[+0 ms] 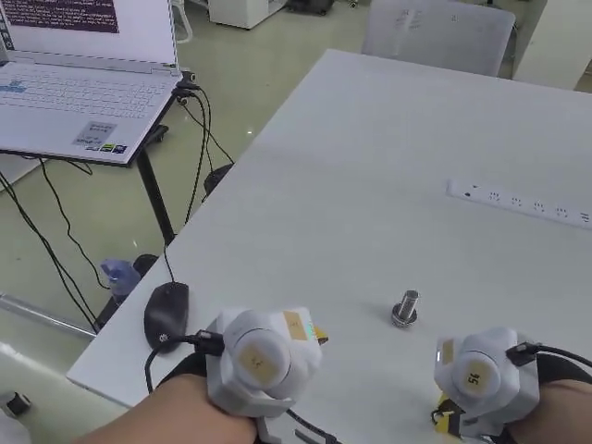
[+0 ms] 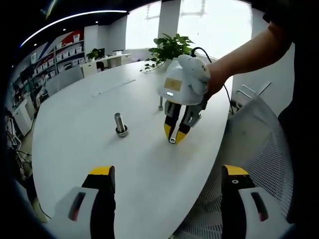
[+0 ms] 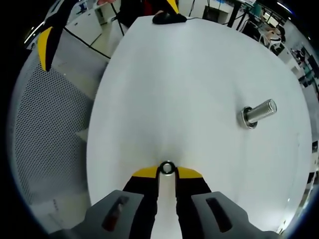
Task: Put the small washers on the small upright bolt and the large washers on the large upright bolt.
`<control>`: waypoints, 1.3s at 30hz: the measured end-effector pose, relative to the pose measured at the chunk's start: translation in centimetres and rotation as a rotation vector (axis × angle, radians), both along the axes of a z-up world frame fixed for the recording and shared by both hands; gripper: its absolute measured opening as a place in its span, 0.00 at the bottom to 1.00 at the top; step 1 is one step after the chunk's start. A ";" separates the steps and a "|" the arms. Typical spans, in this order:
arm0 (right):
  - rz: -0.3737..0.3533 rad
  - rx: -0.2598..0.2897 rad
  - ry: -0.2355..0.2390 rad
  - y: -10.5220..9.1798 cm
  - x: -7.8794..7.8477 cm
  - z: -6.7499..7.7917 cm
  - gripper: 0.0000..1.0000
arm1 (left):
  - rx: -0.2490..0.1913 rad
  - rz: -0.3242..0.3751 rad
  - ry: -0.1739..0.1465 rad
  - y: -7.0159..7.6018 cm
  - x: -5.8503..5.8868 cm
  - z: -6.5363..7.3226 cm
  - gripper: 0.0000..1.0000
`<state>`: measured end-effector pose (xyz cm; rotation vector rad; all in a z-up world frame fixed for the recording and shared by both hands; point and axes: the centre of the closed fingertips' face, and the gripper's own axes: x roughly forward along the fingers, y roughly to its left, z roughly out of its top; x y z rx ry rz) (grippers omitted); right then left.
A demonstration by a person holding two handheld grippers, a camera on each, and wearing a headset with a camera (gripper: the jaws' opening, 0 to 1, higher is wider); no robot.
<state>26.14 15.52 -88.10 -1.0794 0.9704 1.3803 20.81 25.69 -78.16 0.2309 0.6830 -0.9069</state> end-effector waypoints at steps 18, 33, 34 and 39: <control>-0.125 0.040 0.024 -1.5 0.7 1.7 0.12 | 0.007 0.003 -0.008 0.2 -0.1 0.2 0.88; -0.269 0.057 0.003 -6.8 3.7 4.6 0.12 | 0.016 0.000 -0.007 0.3 0.1 0.0 0.93; -0.275 0.053 0.004 -7.2 3.9 4.6 0.12 | 0.014 0.000 -0.007 0.2 0.1 0.0 0.94; -0.315 0.042 -0.009 -9.3 5.0 5.0 0.12 | 0.018 0.000 -0.004 0.2 0.2 -0.1 0.95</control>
